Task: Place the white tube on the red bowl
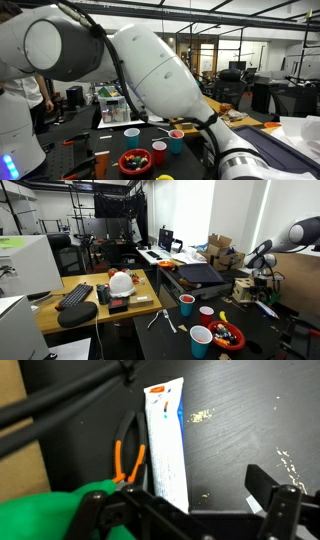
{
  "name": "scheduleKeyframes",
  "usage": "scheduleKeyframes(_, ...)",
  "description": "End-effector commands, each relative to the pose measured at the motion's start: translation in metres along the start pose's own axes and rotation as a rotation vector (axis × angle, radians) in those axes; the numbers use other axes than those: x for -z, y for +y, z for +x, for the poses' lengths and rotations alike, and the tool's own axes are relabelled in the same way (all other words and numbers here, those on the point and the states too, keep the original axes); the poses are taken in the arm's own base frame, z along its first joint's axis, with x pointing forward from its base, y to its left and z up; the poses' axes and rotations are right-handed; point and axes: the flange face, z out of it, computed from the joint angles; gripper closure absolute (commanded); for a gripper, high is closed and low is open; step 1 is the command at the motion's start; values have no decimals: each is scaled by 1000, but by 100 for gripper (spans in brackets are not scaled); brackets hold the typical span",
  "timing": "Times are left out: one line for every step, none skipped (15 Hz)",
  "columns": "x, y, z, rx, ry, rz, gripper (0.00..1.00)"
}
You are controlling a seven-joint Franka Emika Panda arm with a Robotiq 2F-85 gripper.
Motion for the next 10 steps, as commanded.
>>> scheduleKeyframes(-49, 12, -6, -44, -32, 68, 0)
scheduleKeyframes(-50, 14, -9, -47, -31, 82, 0)
scheduleKeyframes(-53, 17, -13, -45, -30, 96, 0)
scheduleKeyframes(-55, 19, -16, -55, -28, 101, 0)
scheduleKeyframes(-59, 22, -19, -65, -28, 107, 0)
scheduleKeyframes(-62, 25, -23, -71, -27, 114, 0)
scheduleKeyframes(-65, 28, -26, -79, -26, 121, 0)
scheduleKeyframes(-67, 30, -30, -90, -26, 130, 0)
scheduleKeyframes(-68, 32, -34, -95, -25, 140, 0)
scheduleKeyframes(-70, 34, -39, -101, -23, 151, 0)
